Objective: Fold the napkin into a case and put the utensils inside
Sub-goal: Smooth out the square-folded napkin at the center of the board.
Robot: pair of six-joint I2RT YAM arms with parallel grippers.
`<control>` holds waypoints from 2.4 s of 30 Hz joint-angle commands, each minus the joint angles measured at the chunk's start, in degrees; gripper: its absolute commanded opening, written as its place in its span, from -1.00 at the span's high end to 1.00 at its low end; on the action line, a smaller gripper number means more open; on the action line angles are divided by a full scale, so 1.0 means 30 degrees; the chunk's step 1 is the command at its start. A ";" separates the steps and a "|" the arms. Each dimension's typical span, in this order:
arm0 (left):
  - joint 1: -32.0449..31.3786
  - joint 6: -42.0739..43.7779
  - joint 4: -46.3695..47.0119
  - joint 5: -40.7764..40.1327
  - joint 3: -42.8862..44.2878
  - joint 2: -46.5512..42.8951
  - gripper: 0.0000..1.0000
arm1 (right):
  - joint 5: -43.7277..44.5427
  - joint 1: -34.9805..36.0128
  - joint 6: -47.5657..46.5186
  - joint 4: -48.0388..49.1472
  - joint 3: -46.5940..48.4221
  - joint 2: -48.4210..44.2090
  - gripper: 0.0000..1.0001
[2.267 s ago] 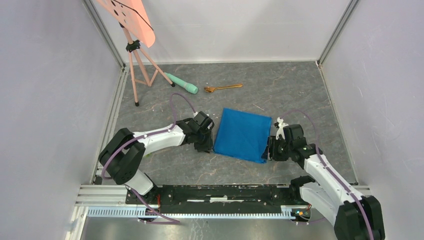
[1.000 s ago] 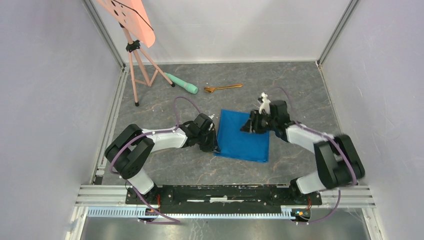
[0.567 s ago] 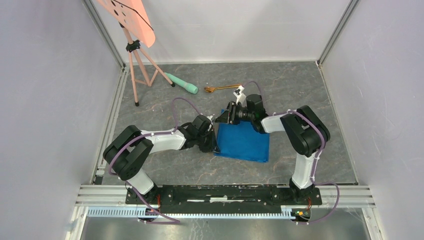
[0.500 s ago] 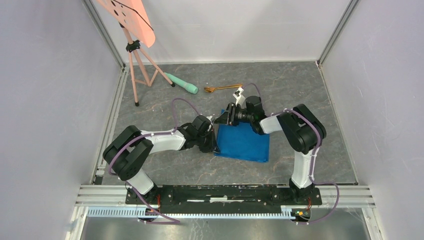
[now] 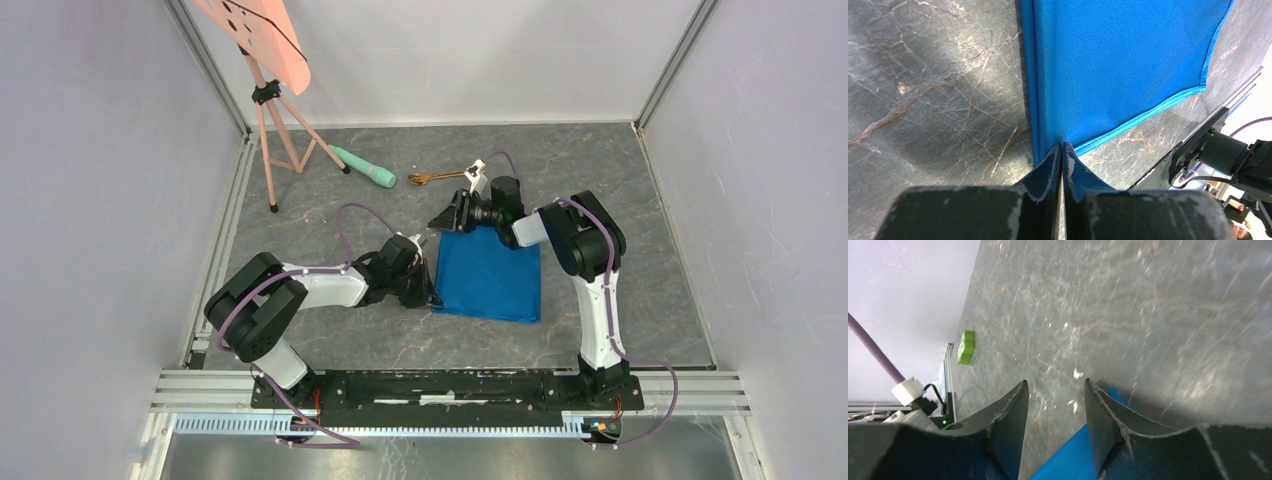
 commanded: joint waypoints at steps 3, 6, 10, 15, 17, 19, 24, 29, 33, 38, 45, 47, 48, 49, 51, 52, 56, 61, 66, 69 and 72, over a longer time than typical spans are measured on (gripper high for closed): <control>-0.0154 -0.0118 -0.2427 -0.1099 -0.0951 0.0254 0.83 | -0.0437 -0.0859 -0.1858 -0.1781 0.3058 0.2063 -0.06; -0.0274 -0.0001 -0.2660 -0.1009 -0.0677 -0.0069 0.83 | -0.0426 -0.1079 -0.2457 -0.3388 0.4221 0.1245 -0.11; -0.0384 -0.0163 -0.2674 0.0029 -0.0078 -0.0847 0.76 | 0.0076 -0.1801 -0.3035 -0.6098 0.4163 -0.1335 -0.16; -0.0408 -0.0598 -0.2841 0.1521 0.1252 -0.2068 0.49 | -0.0415 -0.2686 -0.3637 -0.6509 -0.0103 -0.5537 -0.21; -0.0396 -0.0746 -0.2826 0.1974 0.1855 -0.2374 0.38 | -0.0802 -0.3125 -0.4141 -0.6602 -0.1922 -0.6803 -0.22; -0.0343 -0.0701 -0.2858 0.2052 0.2318 -0.2501 0.29 | -0.1170 -0.3691 -0.4494 -0.6679 -0.3729 -0.7884 -0.22; 0.0077 0.0825 -0.4627 0.1061 0.3607 -0.2132 0.26 | 0.1127 -0.4761 -0.7849 -1.1917 -0.5807 -1.1274 -0.23; 0.0466 0.3021 -0.7039 -0.1453 0.4467 -0.2431 0.10 | 0.5678 -0.4687 -0.9276 -1.8866 -0.7044 -1.5863 -0.26; 0.0599 0.4221 -0.8064 -0.3030 0.4095 -0.2610 -0.02 | 0.6856 -0.4644 -0.9051 -2.1309 -0.9204 -1.9671 -0.18; 0.0630 0.3874 -0.6399 -0.1592 0.2750 -0.1804 0.04 | 0.6236 -0.4213 -0.8773 -2.3512 -1.0926 -2.1697 0.00; 0.0361 0.2215 -0.3569 -0.0142 0.1202 -0.0622 0.37 | 0.7741 -0.4161 -0.8141 -2.4544 -1.1567 -2.3473 0.10; 0.0106 0.1990 -0.3273 -0.0093 0.1013 -0.0461 0.43 | 0.8226 -0.4168 -0.7975 -2.4700 -1.1668 -2.3641 0.16; -0.0024 0.1900 -0.3201 -0.0083 0.0985 -0.0427 0.45 | 0.8163 -0.4146 -0.7898 -2.4678 -1.1790 -2.3744 0.17; -0.0215 0.1787 -0.3076 -0.0126 0.0895 -0.0456 0.46 | 0.8046 -0.4160 -0.7789 -2.4620 -1.1871 -2.3772 0.18; -0.0528 0.1570 -0.2866 -0.0180 0.0800 -0.0484 0.48 | 0.7715 -0.4159 -0.7683 -2.4588 -1.2008 -2.3738 0.24; -0.0620 0.1532 -0.2862 -0.0184 0.0832 -0.0463 0.49 | 0.7699 -0.4149 -0.7609 -2.4577 -1.2041 -2.3737 0.26; -0.0829 0.1275 -0.2795 -0.0162 0.0710 -0.0577 0.53 | 0.7808 -0.4160 -0.7527 -2.4558 -1.2296 -2.3765 0.28; -0.1099 0.1056 -0.2715 -0.0164 0.0540 -0.0690 0.56 | 0.8442 -0.4166 -0.7130 -2.4423 -1.2777 -2.4093 0.29; -0.1098 0.1060 -0.2704 -0.0269 0.0405 -0.0782 0.56 | 0.8458 -0.4168 -0.6961 -2.4326 -1.2781 -2.4185 0.27; -0.1099 0.1061 -0.2699 -0.0268 0.0408 -0.0752 0.57 | 0.8313 -0.4163 -0.6945 -2.4419 -1.2807 -2.4222 0.26; -0.1099 0.1061 -0.2696 -0.0278 0.0366 -0.0723 0.57 | 0.8478 -0.4168 -0.7025 -2.4992 -1.2433 -2.4552 0.22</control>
